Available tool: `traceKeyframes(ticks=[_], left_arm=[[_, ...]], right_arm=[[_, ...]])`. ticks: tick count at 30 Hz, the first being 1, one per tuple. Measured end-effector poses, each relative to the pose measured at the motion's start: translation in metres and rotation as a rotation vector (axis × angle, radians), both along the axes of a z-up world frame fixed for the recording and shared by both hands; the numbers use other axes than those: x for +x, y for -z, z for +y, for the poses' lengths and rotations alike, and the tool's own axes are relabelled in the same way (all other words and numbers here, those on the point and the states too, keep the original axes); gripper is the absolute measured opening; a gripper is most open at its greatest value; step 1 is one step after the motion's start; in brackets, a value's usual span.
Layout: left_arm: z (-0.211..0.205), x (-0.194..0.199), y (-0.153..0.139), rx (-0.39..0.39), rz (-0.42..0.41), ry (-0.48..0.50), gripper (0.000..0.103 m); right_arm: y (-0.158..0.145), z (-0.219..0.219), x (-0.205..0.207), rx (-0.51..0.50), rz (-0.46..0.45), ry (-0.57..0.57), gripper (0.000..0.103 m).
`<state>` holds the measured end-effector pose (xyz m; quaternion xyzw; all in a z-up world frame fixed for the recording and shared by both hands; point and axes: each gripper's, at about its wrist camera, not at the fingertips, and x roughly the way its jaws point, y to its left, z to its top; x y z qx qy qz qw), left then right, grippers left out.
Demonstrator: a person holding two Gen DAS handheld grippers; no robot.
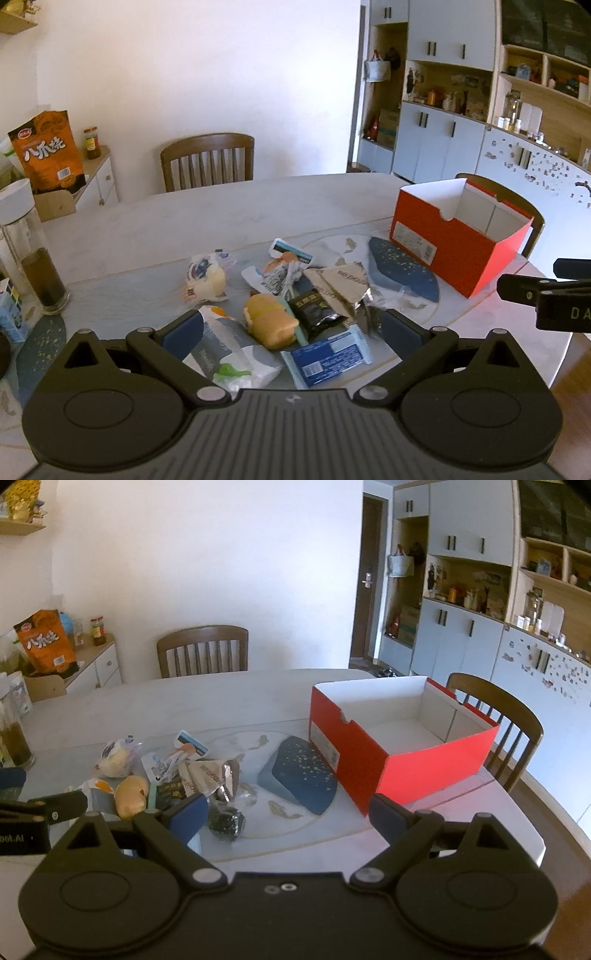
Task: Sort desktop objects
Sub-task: 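Move both tools toward the snack pile on the table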
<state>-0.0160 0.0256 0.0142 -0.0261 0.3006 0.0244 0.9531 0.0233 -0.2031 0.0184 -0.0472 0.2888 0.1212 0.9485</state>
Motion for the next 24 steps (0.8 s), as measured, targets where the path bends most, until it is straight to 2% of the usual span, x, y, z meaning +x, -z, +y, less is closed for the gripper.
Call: traceKeyframes(ticks=[14, 24], left_arm=[[0.027, 0.032, 0.024, 0.015, 0.049, -0.141, 0.103], [0.039, 0.060, 0.056, 0.026, 0.115, -0.232, 0.102]], right_arm=[[0.032, 0.020, 0.040, -0.022, 0.040, -0.085, 0.093], [0.065, 0.048, 0.073, -0.030, 0.099, -0.166, 0.093]])
